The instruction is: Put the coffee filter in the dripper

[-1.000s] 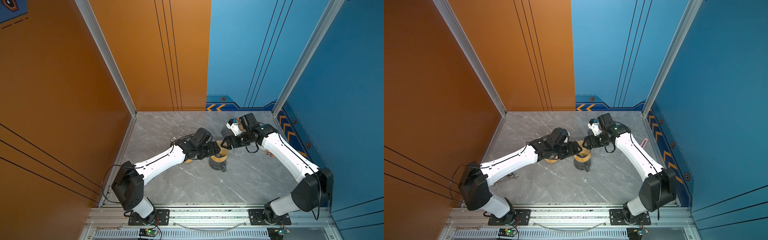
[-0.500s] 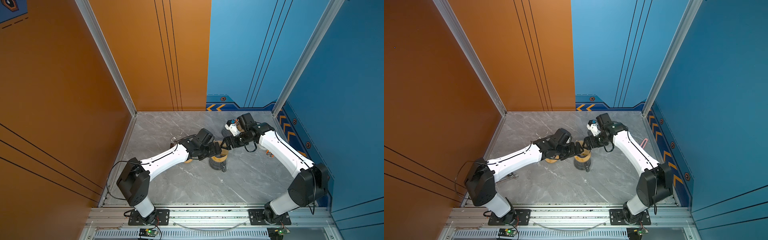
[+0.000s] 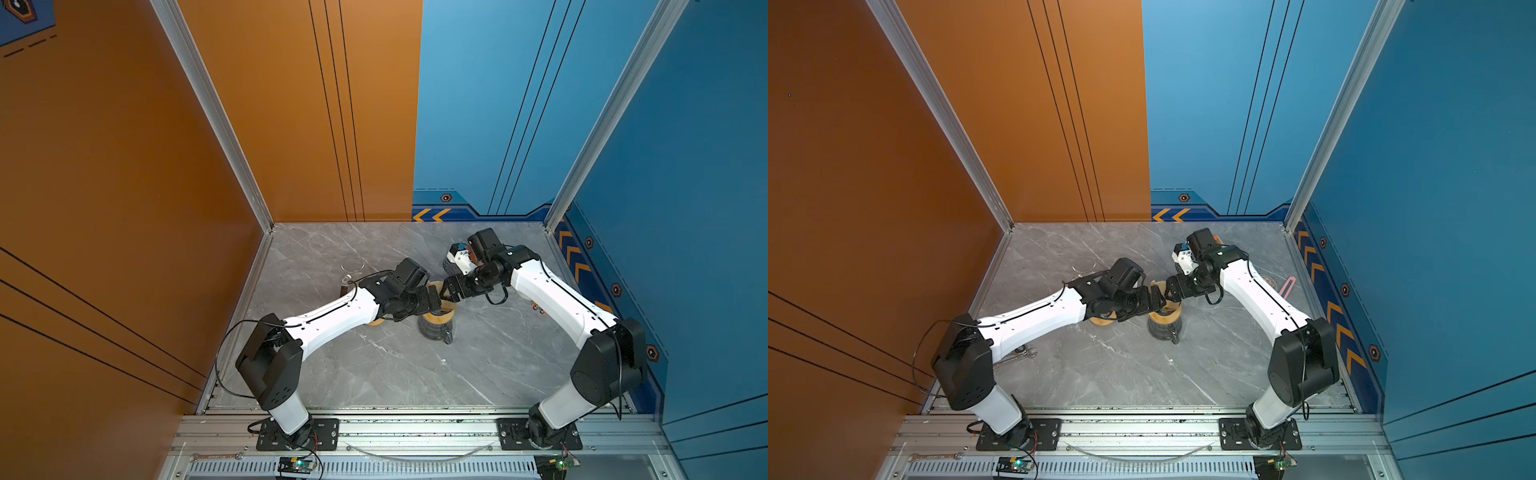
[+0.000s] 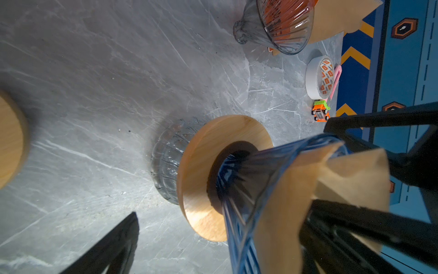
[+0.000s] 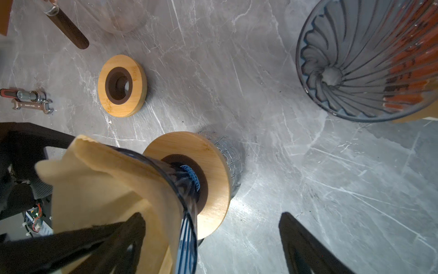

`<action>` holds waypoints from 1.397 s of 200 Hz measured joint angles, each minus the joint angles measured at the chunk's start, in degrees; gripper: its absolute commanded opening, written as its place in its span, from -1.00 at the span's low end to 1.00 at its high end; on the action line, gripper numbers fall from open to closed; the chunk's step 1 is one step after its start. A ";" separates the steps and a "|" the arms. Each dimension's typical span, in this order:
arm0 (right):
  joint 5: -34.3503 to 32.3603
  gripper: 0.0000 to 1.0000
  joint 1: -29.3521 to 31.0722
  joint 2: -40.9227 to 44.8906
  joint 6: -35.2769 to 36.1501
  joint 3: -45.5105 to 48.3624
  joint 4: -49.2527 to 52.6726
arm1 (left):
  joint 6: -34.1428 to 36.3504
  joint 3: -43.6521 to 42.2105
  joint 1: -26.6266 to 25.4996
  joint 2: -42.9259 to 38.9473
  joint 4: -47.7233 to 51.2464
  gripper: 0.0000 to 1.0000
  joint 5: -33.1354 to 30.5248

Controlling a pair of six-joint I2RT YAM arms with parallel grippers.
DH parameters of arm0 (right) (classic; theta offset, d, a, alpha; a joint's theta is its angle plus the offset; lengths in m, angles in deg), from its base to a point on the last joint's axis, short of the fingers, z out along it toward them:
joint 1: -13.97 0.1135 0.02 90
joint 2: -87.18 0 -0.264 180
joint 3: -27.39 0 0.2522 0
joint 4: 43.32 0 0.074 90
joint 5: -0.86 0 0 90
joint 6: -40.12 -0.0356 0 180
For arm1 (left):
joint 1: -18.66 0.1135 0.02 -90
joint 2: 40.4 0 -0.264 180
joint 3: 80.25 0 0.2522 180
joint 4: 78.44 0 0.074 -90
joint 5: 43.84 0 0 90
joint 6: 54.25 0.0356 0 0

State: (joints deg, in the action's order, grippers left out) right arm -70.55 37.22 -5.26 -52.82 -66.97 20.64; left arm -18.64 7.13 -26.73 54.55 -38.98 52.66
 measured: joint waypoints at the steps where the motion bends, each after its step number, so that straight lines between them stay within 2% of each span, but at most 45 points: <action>1: -0.02 0.84 0.02 -0.04 -0.02 0.00 0.00 | 0.02 0.00 0.00 0.00 0.02 0.95 -0.09; 94: -3.45 0.99 1.86 -3.10 -0.04 -0.90 -0.02 | 1.68 0.02 0.02 0.00 2.45 0.95 -2.03; 279: -6.95 0.99 1.88 -5.90 -0.50 -1.01 -0.02 | 3.19 1.53 1.25 1.03 3.93 0.95 -2.03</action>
State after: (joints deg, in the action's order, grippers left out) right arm -77.50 39.10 -11.16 -53.32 -67.98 20.61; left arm -15.45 8.66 -25.48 55.58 -35.05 50.63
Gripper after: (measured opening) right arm 0.998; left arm 0.976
